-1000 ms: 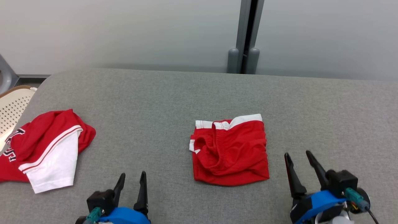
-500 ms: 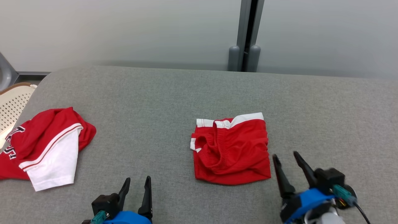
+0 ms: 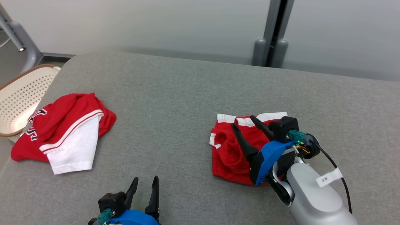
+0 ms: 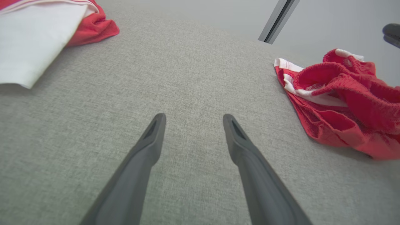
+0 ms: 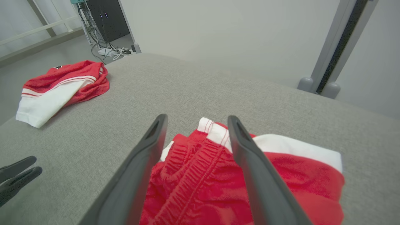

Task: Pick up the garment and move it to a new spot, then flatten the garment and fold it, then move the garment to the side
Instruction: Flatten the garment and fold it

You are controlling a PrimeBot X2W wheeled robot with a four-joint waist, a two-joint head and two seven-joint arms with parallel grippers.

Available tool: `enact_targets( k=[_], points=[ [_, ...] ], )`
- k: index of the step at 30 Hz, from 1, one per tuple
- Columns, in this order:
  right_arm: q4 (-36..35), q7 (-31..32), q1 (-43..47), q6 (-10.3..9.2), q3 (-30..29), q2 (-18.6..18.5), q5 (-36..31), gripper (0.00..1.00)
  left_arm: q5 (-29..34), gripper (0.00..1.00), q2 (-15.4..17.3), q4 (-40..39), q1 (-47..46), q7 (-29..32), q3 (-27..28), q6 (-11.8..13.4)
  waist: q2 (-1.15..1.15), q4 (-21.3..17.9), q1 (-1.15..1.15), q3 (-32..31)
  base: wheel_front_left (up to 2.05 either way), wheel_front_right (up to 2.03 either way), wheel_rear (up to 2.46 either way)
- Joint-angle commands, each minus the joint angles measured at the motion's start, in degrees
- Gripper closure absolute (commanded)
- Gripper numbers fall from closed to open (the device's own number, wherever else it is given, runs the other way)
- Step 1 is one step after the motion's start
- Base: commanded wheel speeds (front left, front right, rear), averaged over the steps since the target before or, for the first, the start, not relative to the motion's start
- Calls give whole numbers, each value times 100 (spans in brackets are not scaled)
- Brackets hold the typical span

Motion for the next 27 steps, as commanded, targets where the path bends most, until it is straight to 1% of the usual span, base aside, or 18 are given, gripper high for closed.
enact_targets(
  k=[1, 4, 12, 19, 27],
  points=[
    [112, 84, -112, 0, 27, -17, 27, 0, -29, 0, 2, 8, -101, -5, -23, 5, 0, 97, 0, 71, 0, 0, 0],
    [422, 287, -272, 0, 79, -17, -2, 0, -107, 0, 3, 48, -103, -5, -46, 3, 0, 226, 0, 121, 0, 0, 0],
    [757, 425, -284, 0, -138, -17, -569, 0, -231, 0, 3, 79, -101, -5, -87, -8, 0, 303, 0, 166, 0, 0, 0],
    [653, 847, -178, 0, -37, -17, -861, 0, -296, 0, 2, 64, -179, -5, -101, -10, 0, 283, 0, 188, 0, 0, 0],
    [495, 1521, 12, 0, 101, -16, -939, 0, -406, 0, 2, 98, -192, -5, -128, 1, 0, 271, 0, 210, 0, 0, 0]
  ],
)
